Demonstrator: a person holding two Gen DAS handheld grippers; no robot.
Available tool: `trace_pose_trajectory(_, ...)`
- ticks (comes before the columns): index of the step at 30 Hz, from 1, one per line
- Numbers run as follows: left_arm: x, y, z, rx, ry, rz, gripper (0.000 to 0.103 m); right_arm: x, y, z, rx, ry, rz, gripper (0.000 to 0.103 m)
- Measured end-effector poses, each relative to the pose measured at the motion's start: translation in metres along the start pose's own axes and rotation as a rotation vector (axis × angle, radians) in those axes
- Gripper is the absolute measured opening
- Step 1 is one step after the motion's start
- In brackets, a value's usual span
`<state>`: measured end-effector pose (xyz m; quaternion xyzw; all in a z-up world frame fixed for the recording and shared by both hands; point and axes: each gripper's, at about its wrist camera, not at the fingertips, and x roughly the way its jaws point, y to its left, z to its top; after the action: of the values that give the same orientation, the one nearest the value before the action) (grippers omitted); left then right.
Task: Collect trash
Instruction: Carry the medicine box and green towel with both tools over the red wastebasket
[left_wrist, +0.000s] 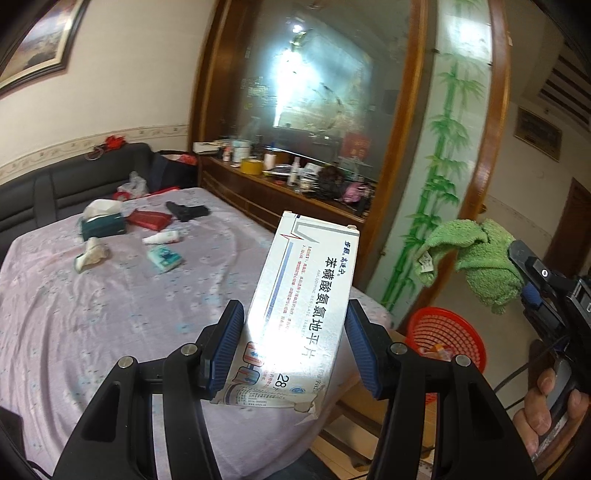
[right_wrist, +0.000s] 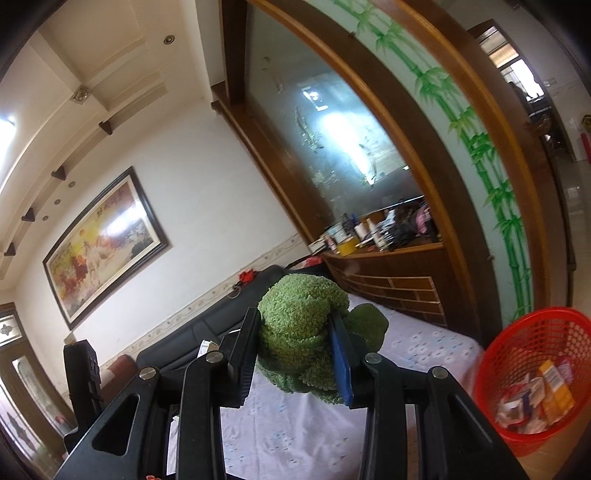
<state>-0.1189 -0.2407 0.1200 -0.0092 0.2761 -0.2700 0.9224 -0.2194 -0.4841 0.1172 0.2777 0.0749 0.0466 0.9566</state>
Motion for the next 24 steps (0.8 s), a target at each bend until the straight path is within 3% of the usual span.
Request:
trace_pose_trajectory(10,0.037,-0.067,0.003,0.096,0.039,-0.204,0.055,-0.042,-0.044,0.016,0.046,-0.095,-0.134,0.038)
trace_pose_trajectory(16,0.070,-0.105,-0.002,0.141,0.095,-0.286,0.055,-0.066,-0.071,0.018,0.099,-0.144,-0.238,0.038)
trace_pose_trajectory(24,0.115,-0.151,-0.012,0.185,0.170,-0.407,0.055,-0.083,-0.111,0.015,0.175,-0.138,-0.342,0.039)
